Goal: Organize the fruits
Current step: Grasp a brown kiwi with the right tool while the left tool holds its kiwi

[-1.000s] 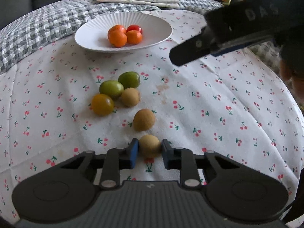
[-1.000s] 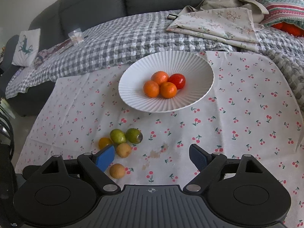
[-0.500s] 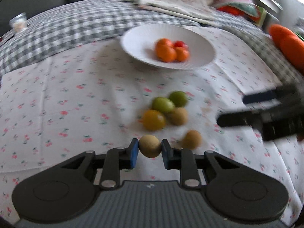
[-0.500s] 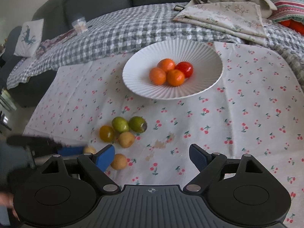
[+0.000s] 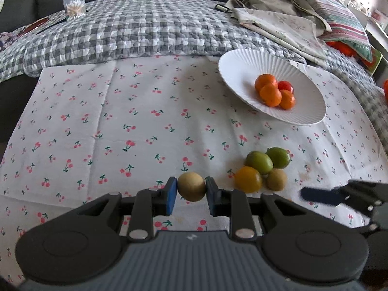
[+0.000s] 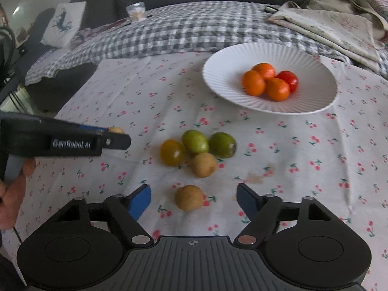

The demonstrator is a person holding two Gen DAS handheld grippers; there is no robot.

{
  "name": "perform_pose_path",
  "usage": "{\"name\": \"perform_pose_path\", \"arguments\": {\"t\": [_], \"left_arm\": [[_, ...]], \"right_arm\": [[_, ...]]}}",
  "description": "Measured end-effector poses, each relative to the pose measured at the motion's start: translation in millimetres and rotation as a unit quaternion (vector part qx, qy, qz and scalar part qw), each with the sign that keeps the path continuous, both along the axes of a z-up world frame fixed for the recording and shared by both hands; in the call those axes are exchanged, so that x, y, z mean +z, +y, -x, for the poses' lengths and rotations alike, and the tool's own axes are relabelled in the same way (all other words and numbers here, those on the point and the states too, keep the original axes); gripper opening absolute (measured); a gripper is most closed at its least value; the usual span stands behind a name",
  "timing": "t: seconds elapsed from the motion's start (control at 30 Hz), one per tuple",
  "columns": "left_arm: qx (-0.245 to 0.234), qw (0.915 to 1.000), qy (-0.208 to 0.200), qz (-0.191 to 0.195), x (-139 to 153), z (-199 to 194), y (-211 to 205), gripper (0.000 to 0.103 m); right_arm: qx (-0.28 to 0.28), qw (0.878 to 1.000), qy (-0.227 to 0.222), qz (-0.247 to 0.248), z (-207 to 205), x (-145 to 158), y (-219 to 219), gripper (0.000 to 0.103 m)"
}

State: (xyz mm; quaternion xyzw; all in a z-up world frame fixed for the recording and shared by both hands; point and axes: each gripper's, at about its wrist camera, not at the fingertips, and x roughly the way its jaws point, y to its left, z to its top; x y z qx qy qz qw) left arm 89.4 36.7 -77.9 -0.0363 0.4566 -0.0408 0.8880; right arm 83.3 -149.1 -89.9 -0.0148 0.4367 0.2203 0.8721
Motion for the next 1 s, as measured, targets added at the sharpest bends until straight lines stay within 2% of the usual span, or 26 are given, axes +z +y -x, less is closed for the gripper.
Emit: {"name": "perform_pose_path", "arguments": {"t": [0.03, 0.1, 0.13, 0.33, 0.53, 1.0], "left_arm": [[0.001, 1.0, 0.0, 0.0, 0, 0, 0, 0.024], [0.0, 1.0, -0.002, 0.002, 1, 0, 1, 0.024], [0.001, 1.0, -0.005, 0.002, 2, 1, 1, 0.024], [-0.01, 0.9999, -0.005, 0.001, 1, 1, -6, 0.024], [-0.011, 0.9998, -0.015, 0.004, 7, -1, -9, 0.024], [-0.006, 0.9991, -0.041, 0.008, 20, -12, -21, 0.024]], "right_arm": [[0.004, 1.0, -0.002, 0.001, 0, -3, 3, 0.051], [0.012, 1.0, -0.006, 0.007, 0, -8, 10, 0.031], [0.015, 1.0, -0.008, 0.012, 0, -10, 13, 0.027], [0.023, 0.999, -0.033, 0.026, 4, -11, 17, 0.027], [0.027, 0.999, -0.032, 0.024, 6, -3, 12, 0.027], [-0.017, 0.999, -0.048, 0.001, -4, 31, -26, 0.027]]}}
